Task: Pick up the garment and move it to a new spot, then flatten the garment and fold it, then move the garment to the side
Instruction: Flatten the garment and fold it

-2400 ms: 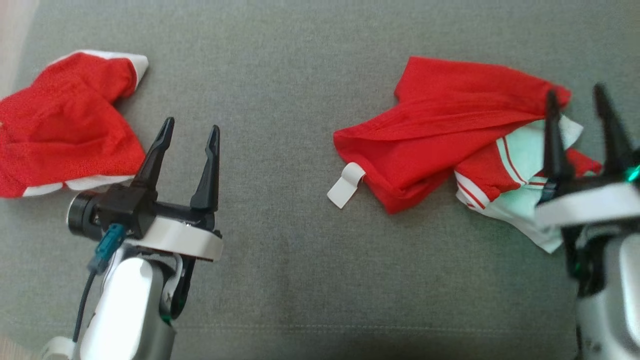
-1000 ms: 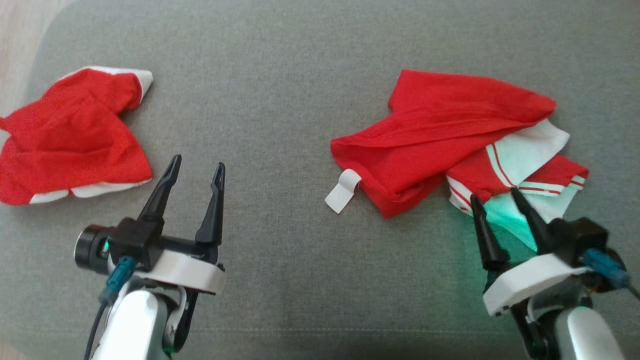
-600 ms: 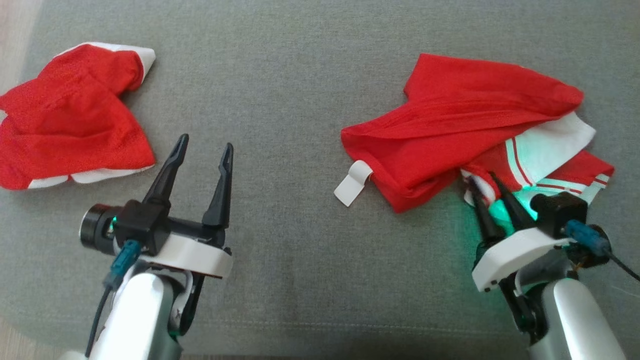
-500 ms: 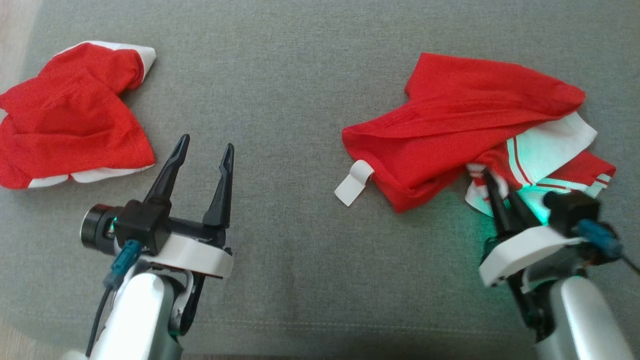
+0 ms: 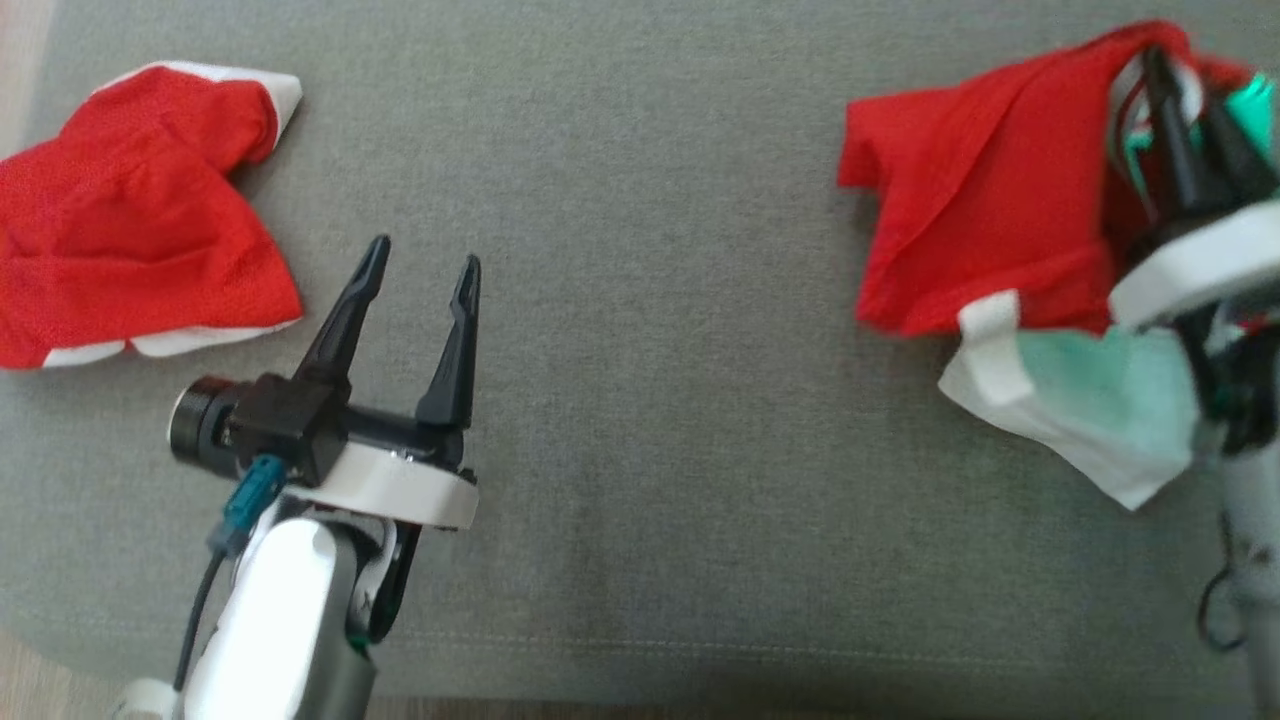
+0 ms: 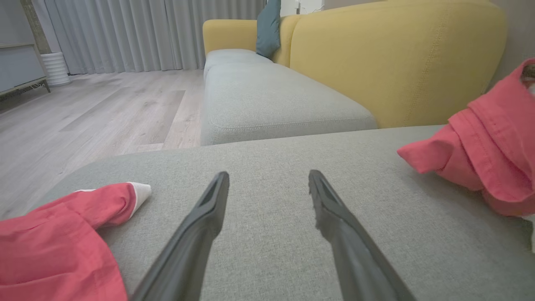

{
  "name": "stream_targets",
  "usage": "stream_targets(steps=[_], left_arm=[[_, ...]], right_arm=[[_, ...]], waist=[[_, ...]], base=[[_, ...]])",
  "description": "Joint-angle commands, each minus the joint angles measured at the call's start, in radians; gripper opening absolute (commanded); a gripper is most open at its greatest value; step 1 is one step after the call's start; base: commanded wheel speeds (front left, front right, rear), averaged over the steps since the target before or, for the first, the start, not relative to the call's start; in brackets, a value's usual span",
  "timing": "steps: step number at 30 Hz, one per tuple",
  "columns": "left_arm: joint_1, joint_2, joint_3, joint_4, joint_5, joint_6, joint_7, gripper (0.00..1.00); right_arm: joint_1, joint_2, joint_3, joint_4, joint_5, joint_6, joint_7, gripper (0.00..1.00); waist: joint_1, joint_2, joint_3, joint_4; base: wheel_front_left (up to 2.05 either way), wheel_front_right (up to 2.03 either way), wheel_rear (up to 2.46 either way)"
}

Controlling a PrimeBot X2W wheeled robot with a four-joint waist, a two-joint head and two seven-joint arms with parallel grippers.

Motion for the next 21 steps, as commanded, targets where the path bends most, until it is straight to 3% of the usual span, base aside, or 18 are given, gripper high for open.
stream_targets(steps=[1, 8, 9, 10, 15, 21], left_arm=[[-0.047, 0.007, 0.032, -0.037, 0.000, -0.003, -0.005, 1.00], [-0.079, -0.011, 0.023, -0.034, 0.002, -0.017, -0.005, 1.00], [-0.083, -0.013, 0.022, -0.034, 0.002, -0.018, -0.005, 1.00], [-0.086, -0.015, 0.021, -0.032, 0.003, -0.020, -0.005, 1.00], [-0.085, -0.019, 0.027, -0.022, 0.009, -0.025, -0.005, 1.00], [-0.050, -0.010, 0.042, -0.010, 0.014, -0.023, -0.005, 1.00]], right_arm=[[-0.056, -0.033, 0.028, 0.003, 0.016, 0.004, 0.000, 0.00], [-0.220, -0.124, 0.085, 0.275, 0.067, 0.004, -0.080, 0.00], [-0.236, -0.129, 0.092, 0.314, 0.069, 0.004, -0.100, 0.44], [-0.250, -0.129, 0.096, 0.354, 0.074, 0.004, -0.117, 0.96], [-0.279, -0.106, 0.084, 0.507, 0.065, 0.004, -0.232, 1.00], [-0.188, -0.055, 0.028, 0.469, 0.062, 0.004, -0.323, 1.00]], waist=[[-0.0001, 0.0000, 0.015, 0.013], [-0.0001, 0.0000, 0.060, 0.047], [-0.0001, 0.0000, 0.064, 0.050], [-0.0001, 0.0000, 0.067, 0.052], [-0.0001, 0.0000, 0.058, 0.045], [-0.0001, 0.0000, 0.005, 0.022]], base=[[0.00, 0.00, 0.00], [0.00, 0.00, 0.00], [0.00, 0.00, 0.00], [0.00, 0.00, 0.00], [0.00, 0.00, 0.00], [0.00, 0.00, 0.00]])
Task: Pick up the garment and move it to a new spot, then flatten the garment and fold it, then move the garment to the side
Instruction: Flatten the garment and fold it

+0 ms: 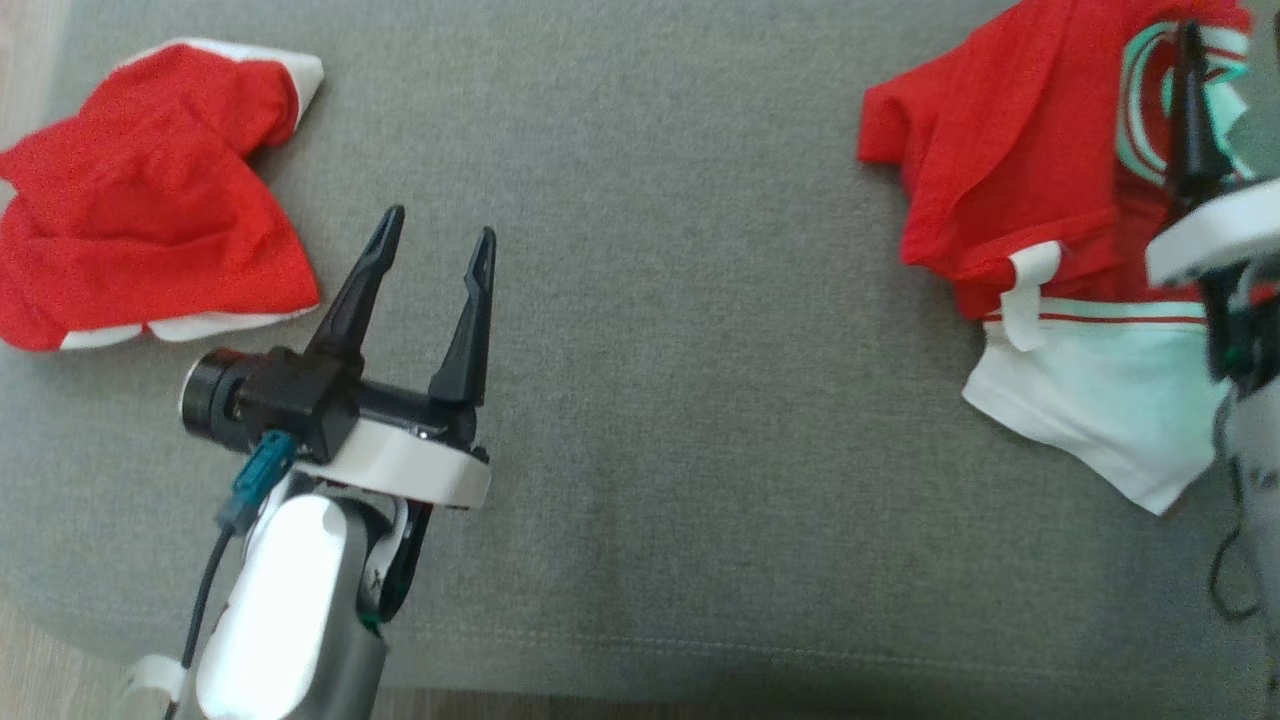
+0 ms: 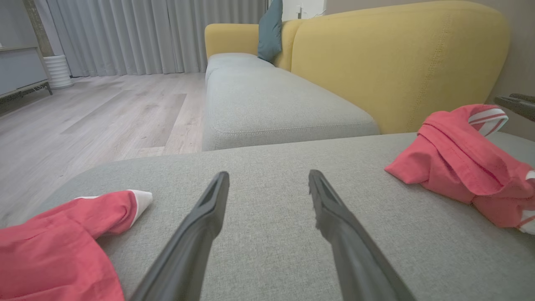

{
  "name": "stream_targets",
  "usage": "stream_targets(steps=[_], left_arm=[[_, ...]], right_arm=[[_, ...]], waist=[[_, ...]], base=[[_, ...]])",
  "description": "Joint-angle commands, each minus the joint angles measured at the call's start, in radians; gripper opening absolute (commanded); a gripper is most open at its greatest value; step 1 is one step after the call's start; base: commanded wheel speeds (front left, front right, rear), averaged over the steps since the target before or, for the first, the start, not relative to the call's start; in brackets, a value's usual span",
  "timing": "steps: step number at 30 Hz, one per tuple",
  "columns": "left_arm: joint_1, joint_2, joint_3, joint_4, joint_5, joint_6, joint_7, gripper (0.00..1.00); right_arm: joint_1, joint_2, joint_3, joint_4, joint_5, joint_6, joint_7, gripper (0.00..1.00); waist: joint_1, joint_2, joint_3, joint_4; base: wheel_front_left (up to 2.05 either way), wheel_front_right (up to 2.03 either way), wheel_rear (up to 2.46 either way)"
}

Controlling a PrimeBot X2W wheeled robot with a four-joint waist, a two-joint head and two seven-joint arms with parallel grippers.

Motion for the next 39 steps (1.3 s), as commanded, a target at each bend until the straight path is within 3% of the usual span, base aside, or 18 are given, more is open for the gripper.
stream_targets(steps=[1, 9, 18, 24, 28, 34, 39], left_arm=[[0.011, 0.019, 0.043, -0.027, 0.006, 0.006, -0.005, 1.00], [0.069, 0.037, 0.062, -0.036, 0.013, 0.022, -0.005, 1.00], [0.104, 0.051, 0.068, -0.050, 0.013, 0.035, -0.005, 1.00], [0.096, 0.061, 0.052, -0.057, 0.023, 0.033, 0.000, 1.00], [0.037, 0.050, 0.008, -0.066, 0.031, 0.005, 0.030, 1.00], [-0.139, -0.004, -0.129, -0.041, 0.000, -0.060, 0.132, 1.00], [-0.268, -0.031, -0.272, 0.048, -0.083, -0.081, 0.233, 1.00]], right_arm=[[0.069, 0.018, 0.001, -0.067, -0.008, 0.004, -0.020, 1.00], [0.384, 0.152, -0.040, -0.412, -0.052, 0.004, 0.008, 1.00], [0.602, 0.247, -0.067, -0.671, -0.076, 0.004, 0.092, 1.00], [0.635, 0.262, -0.073, -0.737, -0.085, 0.004, 0.128, 1.00], [0.641, 0.266, -0.074, -0.757, -0.088, 0.004, 0.137, 1.00], [0.640, 0.270, -0.069, -0.768, -0.093, 0.004, 0.147, 1.00], [0.629, 0.271, -0.051, -0.765, -0.081, 0.004, 0.142, 1.00]], waist=[[0.0000, 0.0000, -0.029, -0.014], [0.0000, 0.0000, -0.097, -0.032], [0.0000, 0.0000, -0.125, -0.049], [0.0000, 0.0000, -0.125, -0.057], [0.0000, 0.0000, -0.106, -0.069], [0.0000, 0.0000, -0.064, -0.120], [0.0000, 0.0000, -0.036, -0.188]], base=[[0.00, 0.00, 0.00], [0.00, 0.00, 0.00], [0.00, 0.00, 0.00], [0.00, 0.00, 0.00], [0.00, 0.00, 0.00], [0.00, 0.00, 0.00], [0.00, 0.00, 0.00]])
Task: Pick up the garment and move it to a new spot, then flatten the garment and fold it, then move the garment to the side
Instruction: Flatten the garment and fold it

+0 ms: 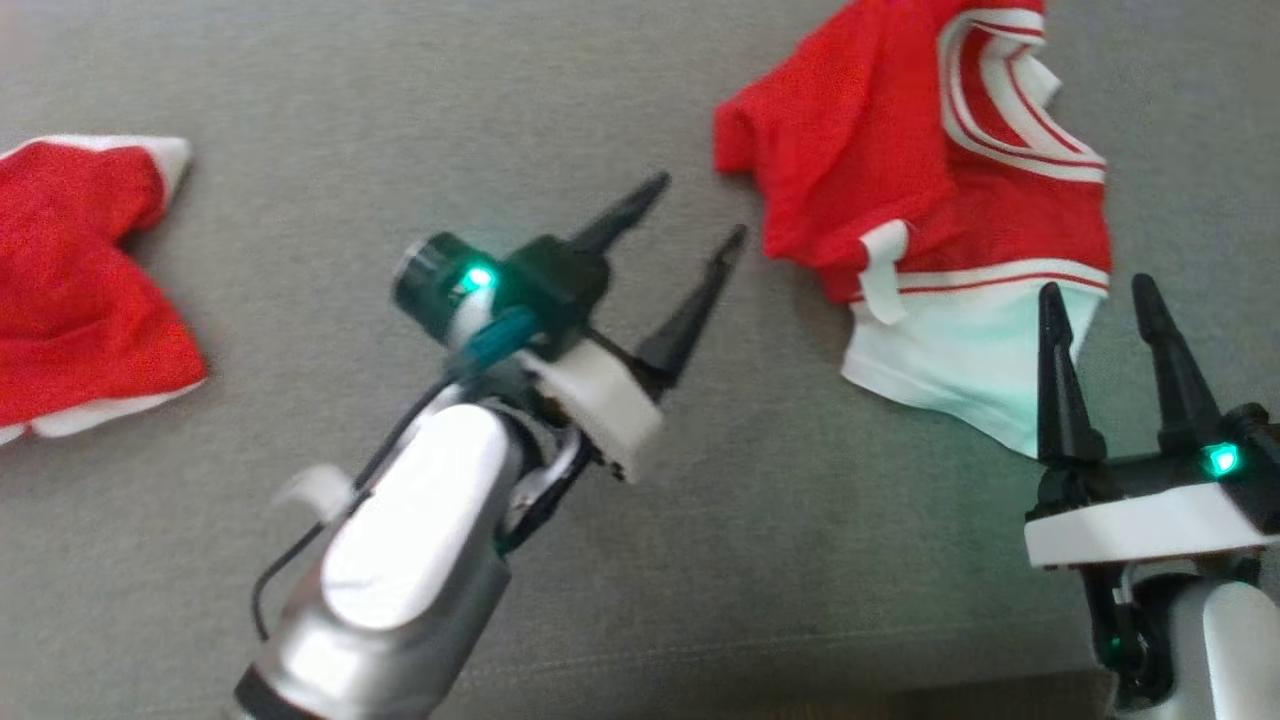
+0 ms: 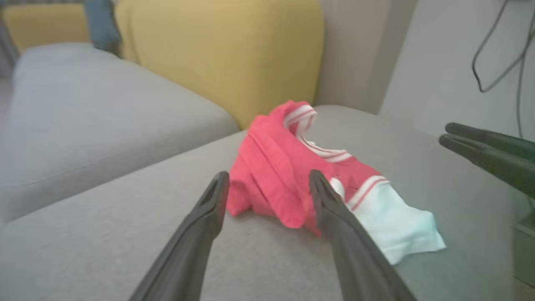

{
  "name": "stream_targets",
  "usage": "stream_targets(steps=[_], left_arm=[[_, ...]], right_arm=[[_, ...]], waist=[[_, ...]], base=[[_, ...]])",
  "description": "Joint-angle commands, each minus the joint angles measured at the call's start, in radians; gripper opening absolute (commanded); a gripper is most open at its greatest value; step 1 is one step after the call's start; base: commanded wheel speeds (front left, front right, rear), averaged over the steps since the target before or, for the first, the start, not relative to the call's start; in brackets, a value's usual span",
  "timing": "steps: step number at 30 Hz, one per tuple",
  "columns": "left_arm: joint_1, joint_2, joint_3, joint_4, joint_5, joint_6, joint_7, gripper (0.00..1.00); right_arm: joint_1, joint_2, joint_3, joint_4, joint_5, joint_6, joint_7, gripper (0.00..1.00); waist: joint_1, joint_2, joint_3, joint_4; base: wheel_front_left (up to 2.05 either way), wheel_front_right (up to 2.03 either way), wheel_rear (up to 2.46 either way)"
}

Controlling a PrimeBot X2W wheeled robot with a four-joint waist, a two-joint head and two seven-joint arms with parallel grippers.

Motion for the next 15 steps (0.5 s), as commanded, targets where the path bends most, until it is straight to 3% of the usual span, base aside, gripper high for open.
stream_targets(steps=[1, 5, 13, 14, 15], left_arm=[[-0.051, 0.002, -0.010, 0.001, -0.032, -0.003, 0.030, 1.00], [-0.119, -0.003, -0.082, 0.091, -0.108, -0.006, 0.080, 1.00], [-0.226, -0.004, -0.124, 0.263, -0.222, 0.010, 0.094, 1.00], [-0.237, -0.004, -0.131, 0.281, -0.235, 0.013, 0.096, 0.77], [-0.246, -0.004, -0.137, 0.297, -0.252, 0.013, 0.096, 0.00]], right_arm=[[-0.012, -0.003, 0.034, -0.030, 0.012, 0.004, -0.002, 1.00], [-0.019, -0.003, 0.051, -0.015, 0.037, 0.004, -0.015, 1.00], [-0.031, -0.003, 0.069, 0.018, 0.071, 0.004, -0.045, 1.00], [-0.032, -0.003, 0.069, 0.022, 0.074, 0.004, -0.047, 1.00], [-0.033, -0.003, 0.070, 0.025, 0.077, 0.004, -0.050, 1.00]], waist=[[0.0000, 0.0000, 0.024, -0.048], [0.0000, 0.0000, 0.038, -0.092], [0.0000, 0.0000, 0.056, -0.153], [0.0000, 0.0000, 0.057, -0.156], [0.0000, 0.0000, 0.059, -0.159]], base=[[0.00, 0.00, 0.00], [0.00, 0.00, 0.00], [0.00, 0.00, 0.00], [0.00, 0.00, 0.00], [0.00, 0.00, 0.00]])
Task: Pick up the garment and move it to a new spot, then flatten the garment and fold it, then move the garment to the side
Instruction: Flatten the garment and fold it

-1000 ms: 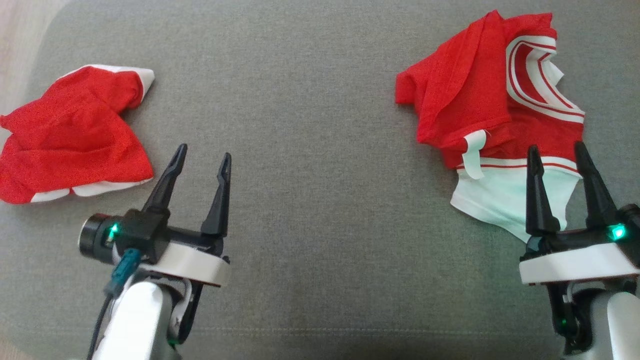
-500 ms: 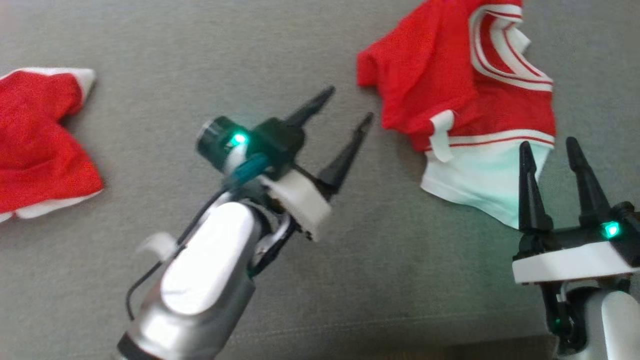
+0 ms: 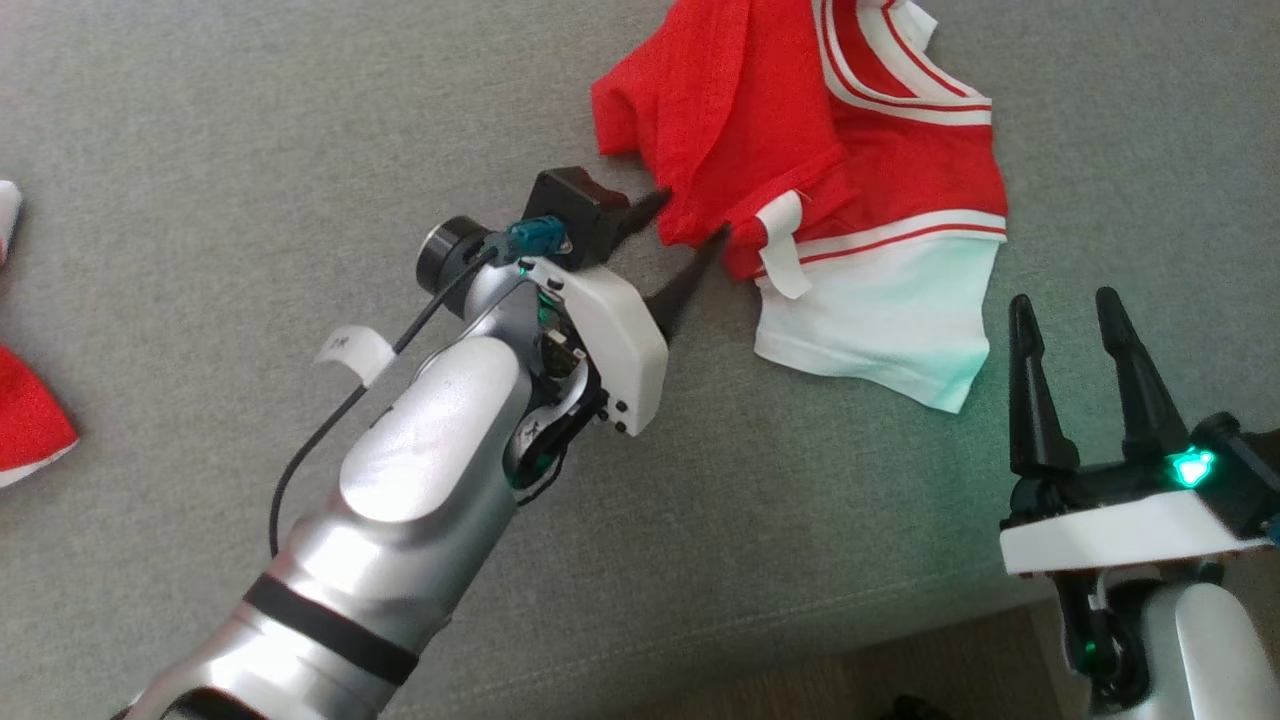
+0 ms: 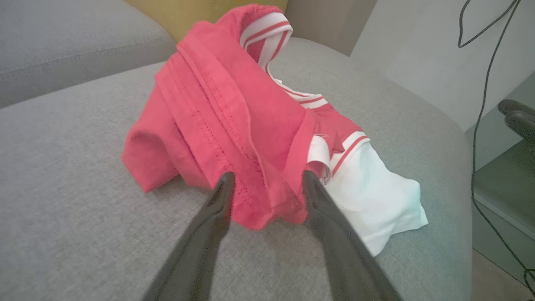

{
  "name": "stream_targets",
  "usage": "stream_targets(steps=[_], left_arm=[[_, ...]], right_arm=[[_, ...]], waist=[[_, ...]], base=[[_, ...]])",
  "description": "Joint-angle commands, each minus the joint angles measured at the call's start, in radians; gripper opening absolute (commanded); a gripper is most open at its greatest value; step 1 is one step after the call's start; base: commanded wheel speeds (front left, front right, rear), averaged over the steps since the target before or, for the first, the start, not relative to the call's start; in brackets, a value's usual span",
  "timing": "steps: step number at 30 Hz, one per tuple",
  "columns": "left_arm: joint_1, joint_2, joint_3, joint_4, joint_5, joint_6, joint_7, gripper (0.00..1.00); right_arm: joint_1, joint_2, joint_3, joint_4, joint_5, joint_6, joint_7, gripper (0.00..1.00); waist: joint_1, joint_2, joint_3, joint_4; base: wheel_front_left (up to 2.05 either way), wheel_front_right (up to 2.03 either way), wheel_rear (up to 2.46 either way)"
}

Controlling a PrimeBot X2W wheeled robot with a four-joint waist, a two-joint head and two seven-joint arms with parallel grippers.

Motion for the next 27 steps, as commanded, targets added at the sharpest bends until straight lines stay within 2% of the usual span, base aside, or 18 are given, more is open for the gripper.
stream_targets(steps=[1, 6, 10, 14, 21, 27], left_arm=[[-0.040, 0.002, 0.016, -0.023, -0.012, 0.003, 0.000, 0.00], [-0.083, 0.002, 0.001, 0.030, -0.041, 0.026, -0.050, 0.00], [-0.072, 0.019, 0.010, 0.007, -0.027, 0.049, -0.117, 0.00], [0.003, 0.091, 0.023, -0.091, -0.017, 0.081, -0.149, 0.00], [0.212, 0.247, 0.084, -0.331, -0.031, 0.192, -0.127, 0.00], [0.385, 0.340, 0.140, -0.476, -0.057, 0.288, -0.102, 0.00]], right_arm=[[-0.028, -0.004, 0.021, -0.028, 0.006, 0.004, -0.012, 1.00], [-0.028, -0.004, 0.008, -0.020, 0.017, 0.004, -0.023, 1.00], [-0.022, -0.004, -0.006, -0.016, 0.023, 0.004, -0.020, 1.00], [-0.015, -0.004, -0.023, -0.020, 0.015, 0.004, -0.006, 1.00], [-0.012, -0.004, -0.043, -0.033, -0.005, 0.004, 0.032, 1.00], [-0.016, -0.004, -0.051, -0.051, -0.023, 0.004, 0.066, 1.00]], waist=[[-0.0001, 0.0000, 0.003, -0.005], [-0.0001, 0.0000, 0.006, 0.001], [-0.0001, 0.0000, -0.005, 0.026], [-0.0001, 0.0000, -0.022, 0.063], [-0.0001, 0.0000, -0.039, 0.134], [-0.0001, 0.0000, -0.041, 0.184]], base=[[0.00, 0.00, 0.00], [0.00, 0.00, 0.00], [0.00, 0.00, 0.00], [0.00, 0.00, 0.00], [0.00, 0.00, 0.00], [0.00, 0.00, 0.00]])
